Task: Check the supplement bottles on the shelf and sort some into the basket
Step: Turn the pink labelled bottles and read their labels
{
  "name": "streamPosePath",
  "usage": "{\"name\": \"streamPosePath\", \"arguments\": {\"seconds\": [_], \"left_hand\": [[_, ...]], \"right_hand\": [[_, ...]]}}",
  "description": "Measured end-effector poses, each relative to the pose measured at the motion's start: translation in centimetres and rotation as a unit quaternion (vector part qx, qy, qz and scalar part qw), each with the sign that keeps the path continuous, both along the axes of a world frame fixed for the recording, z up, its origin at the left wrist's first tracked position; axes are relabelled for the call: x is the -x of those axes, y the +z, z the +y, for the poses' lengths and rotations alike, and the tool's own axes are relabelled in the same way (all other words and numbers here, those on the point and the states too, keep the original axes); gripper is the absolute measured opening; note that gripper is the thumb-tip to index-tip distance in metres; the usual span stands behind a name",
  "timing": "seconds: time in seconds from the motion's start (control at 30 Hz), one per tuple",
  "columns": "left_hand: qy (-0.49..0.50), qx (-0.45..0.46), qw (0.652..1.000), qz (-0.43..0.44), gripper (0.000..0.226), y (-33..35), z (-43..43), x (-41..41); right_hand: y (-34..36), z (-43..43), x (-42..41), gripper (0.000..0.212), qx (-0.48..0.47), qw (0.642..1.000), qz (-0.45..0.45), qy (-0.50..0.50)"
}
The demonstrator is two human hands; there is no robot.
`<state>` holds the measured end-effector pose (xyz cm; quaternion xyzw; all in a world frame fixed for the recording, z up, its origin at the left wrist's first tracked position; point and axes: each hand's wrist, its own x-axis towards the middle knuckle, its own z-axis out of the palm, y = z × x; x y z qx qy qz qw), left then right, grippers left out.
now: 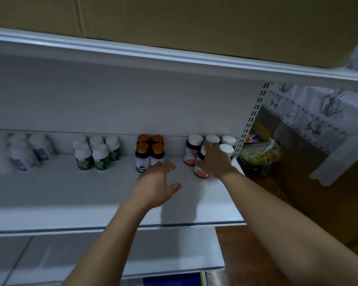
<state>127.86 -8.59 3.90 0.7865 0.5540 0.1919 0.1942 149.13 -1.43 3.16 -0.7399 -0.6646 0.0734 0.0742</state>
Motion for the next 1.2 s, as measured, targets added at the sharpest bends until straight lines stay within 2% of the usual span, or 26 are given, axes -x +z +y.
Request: {"name": "streamPosePath", "arguments": {"seconds": [0.13, 0.3, 0.4, 0.5, 0.57, 0.67, 0.73, 0.87, 0.97, 1.2], "left_hand": [[0.034, -0.002, 0.999, -0.01, 0.055, -0.1, -1.3, -1.2], [0.059, 0.017, 0.998, -0.013, 0.055, -0.2, -2.3, -2.8], [0.055, 0.026, 0.998, -0.007, 0.056, -0.4, -3.0, -4.1], [0.044, 0.029, 0.999, -0.003, 0.06, -1.0, -3.8, -5.1], [0.043, 0.018, 0.999, 0.001, 0.065, -1.0, -3.9, -5.4], [0.031, 0.01, 0.999, 0.003, 0.074, -0.6, -3.2, -6.0], [0.011, 0.016, 1.0, -0.014, 0.077, -0.4, -3.0, -6.5], [-0.022, 0.019, 0.996, -0.085, 0.068, -0.3, -3.0, -7.3], [-0.053, 0.056, 0.987, -0.142, 0.071, -0.4, -3.2, -7.6], [-0.075, 0.076, 0.967, -0.23, 0.066, -0.2, -4.7, -8.2]], "right_hand": [[-0.4, 0.2, -0.6, 0.064, -0.052, 0.997, -0.052, 0.013], [-0.3, -0.9, -1.3, 0.062, -0.071, 0.996, -0.045, 0.019], [-0.3, -2.3, -1.7, 0.055, -0.066, 0.998, 0.014, 0.01], [0.3, -3.8, -2.2, 0.05, -0.047, 0.992, 0.118, 0.003], [0.7, -5.1, -2.9, 0.049, -0.033, 0.976, 0.216, -0.002], [1.3, -7.4, -3.9, 0.04, -0.015, 0.928, 0.372, -0.018], [1.7, -8.9, -4.5, 0.037, -0.007, 0.896, 0.444, -0.007], [2.5, -10.7, -6.2, 0.044, 0.003, 0.848, 0.529, 0.037], [3.2, -11.5, -7.5, 0.044, -0.01, 0.807, 0.587, 0.062], [3.8, -12.2, -8.3, 0.049, -0.019, 0.78, 0.618, 0.098]]}}
